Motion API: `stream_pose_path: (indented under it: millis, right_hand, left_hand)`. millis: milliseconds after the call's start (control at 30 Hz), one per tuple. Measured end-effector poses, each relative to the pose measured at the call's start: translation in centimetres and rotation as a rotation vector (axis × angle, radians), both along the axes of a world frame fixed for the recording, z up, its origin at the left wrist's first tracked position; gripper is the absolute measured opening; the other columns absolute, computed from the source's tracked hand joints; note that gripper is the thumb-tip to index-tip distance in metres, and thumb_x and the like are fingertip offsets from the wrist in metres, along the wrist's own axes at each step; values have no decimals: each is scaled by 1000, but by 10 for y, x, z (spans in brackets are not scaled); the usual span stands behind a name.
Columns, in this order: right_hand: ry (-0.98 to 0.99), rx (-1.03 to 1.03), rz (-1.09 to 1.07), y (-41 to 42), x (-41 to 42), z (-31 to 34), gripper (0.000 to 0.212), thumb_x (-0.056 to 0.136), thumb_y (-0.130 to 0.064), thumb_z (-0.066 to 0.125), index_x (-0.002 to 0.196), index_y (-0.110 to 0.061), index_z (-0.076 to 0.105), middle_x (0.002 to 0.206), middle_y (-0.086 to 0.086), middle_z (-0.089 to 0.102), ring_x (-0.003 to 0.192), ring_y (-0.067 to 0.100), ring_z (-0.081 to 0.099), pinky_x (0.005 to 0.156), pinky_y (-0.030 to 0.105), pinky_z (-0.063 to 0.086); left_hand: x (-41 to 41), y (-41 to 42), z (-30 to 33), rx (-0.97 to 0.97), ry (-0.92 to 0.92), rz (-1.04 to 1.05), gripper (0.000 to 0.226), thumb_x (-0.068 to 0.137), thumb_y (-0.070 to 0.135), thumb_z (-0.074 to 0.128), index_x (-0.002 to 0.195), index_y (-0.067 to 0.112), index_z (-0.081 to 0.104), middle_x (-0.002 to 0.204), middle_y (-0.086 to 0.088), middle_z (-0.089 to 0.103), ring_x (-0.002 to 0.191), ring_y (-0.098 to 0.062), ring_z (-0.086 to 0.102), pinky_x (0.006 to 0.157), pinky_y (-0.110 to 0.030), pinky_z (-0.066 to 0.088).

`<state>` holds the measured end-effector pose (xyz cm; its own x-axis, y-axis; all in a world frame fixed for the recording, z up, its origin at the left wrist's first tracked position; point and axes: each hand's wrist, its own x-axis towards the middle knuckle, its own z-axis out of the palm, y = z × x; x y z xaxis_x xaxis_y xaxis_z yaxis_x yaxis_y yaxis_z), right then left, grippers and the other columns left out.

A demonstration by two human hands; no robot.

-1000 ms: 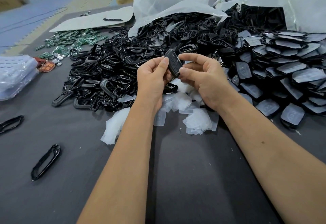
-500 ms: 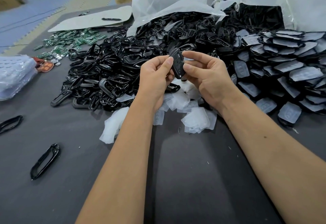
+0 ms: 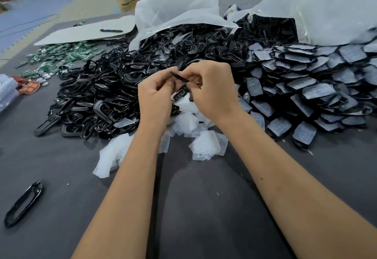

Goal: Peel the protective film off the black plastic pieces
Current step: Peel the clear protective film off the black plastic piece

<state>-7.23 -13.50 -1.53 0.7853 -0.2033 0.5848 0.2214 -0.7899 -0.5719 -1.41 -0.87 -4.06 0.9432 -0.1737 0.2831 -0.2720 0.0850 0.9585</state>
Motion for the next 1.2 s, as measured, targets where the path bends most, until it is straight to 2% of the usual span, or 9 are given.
stream_pose_path:
  millis: [133, 267, 400, 500, 567, 733, 933, 1067, 1200]
  right_hand:
    - [-25, -77, -64, -14, -9, 12, 29, 83, 7, 67, 102, -10, 81, 97, 5, 75, 93, 25, 68, 83, 40, 54]
    - [-30, -162, -222, -48, -23, 29, 28, 88, 3, 61, 104, -11, 80, 99, 6, 74, 96, 26, 67, 84, 43, 53]
    - [-23, -210, -471, -93, -41, 40, 32, 92, 1, 61, 111, -16, 81, 105, 5, 75, 102, 24, 67, 89, 39, 54]
    - [11, -211, -639, -126, -54, 44, 38, 92, 4, 58, 115, -18, 80, 110, 6, 76, 106, 24, 67, 91, 35, 54]
    - [91, -181, -672, -143, -60, 44, 41, 91, 6, 59, 117, -19, 79, 115, 7, 76, 110, 26, 68, 95, 35, 55]
    - [266, -167, -606, -159, -66, 45, 48, 88, 12, 54, 116, -18, 79, 119, 13, 74, 115, 31, 68, 101, 43, 56]
    - [91, -160, -560, -132, -54, 54, 44, 89, 7, 51, 109, -17, 81, 110, 6, 78, 108, 25, 69, 95, 37, 57]
    - [122, -226, -321, -87, -34, 47, 35, 92, 0, 55, 107, -16, 82, 106, 4, 79, 102, 22, 72, 95, 36, 56]
    - [354, -276, -132, -50, -6, 28, 33, 88, 2, 59, 106, -16, 80, 107, 7, 77, 102, 25, 70, 90, 40, 59]
  left_hand:
    - [-10, -14, 10, 34, -35, -25, 45, 87, -19, 53, 124, -1, 71, 108, -16, 78, 104, -24, 75, 97, -35, 59]
    - [-24, -48, 20, 372, -269, 70, 61, 85, -9, 56, 143, 10, 61, 125, -4, 72, 116, -8, 65, 94, -17, 54]
    - [-43, -97, 29, 460, -422, -29, 69, 81, -7, 57, 148, 8, 54, 142, -7, 61, 136, -22, 52, 112, -40, 45]
    - [-50, -131, 34, 582, -487, -82, 68, 82, -5, 58, 148, 10, 54, 146, -6, 57, 142, -24, 42, 121, -27, 28]
    - [-50, -144, 35, 610, -494, -79, 65, 83, -5, 58, 146, 11, 57, 145, -6, 58, 141, -24, 42, 119, -24, 27]
    - [-48, -143, 33, 537, -398, 41, 53, 79, -6, 55, 127, 10, 70, 126, -7, 69, 123, -24, 57, 108, -28, 42]
    - [-43, -111, 21, 656, -357, 141, 37, 79, -1, 59, 110, 8, 77, 102, -7, 70, 106, -30, 62, 94, -37, 48]
    - [-25, -75, 17, 866, -293, 333, 43, 82, 10, 59, 123, 15, 72, 120, -9, 67, 129, -31, 44, 102, -33, 36]
    - [-5, -35, 18, 1007, -159, 419, 49, 84, 10, 57, 131, 21, 67, 129, -13, 61, 131, -38, 41, 101, -41, 40]
